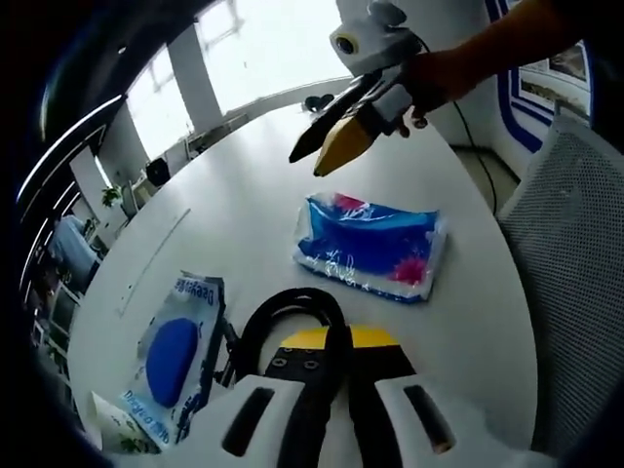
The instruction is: Arrange the tabletop items into an orderly group along one side of the table until the central work area is clear of visible clutter.
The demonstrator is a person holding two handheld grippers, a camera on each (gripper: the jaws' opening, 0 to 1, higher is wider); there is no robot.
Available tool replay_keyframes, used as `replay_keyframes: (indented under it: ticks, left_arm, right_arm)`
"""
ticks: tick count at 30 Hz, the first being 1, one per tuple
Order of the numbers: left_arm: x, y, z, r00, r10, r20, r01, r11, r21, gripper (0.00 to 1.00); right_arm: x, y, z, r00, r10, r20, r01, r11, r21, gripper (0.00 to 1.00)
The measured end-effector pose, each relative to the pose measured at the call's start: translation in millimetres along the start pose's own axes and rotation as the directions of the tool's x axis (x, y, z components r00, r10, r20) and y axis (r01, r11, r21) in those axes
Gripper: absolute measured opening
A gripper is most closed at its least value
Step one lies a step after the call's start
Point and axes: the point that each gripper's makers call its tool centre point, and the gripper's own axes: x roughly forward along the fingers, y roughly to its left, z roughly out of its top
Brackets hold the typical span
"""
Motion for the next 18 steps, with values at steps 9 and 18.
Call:
replay_keyframes:
  ticks: [9,18]
  left_arm:
    - [-10.4,0.5,5.0,1.000,0.025,0.008,-0.025,0.999,0.020,0.00]
    - [-16.5,-13.0,1.1,1.000,0.016,0.010,-0.016,0.999,0.037,0.00]
  right_arm:
    - [-3.2,9.2,-3.3,1.000,0.026,-0.012,-0.026,0.999,-0.046,0.64]
    - [-7.0,8.5,-8.0,1.000,0.024,-0.017,-0.025,0.999,-0.037,0.64]
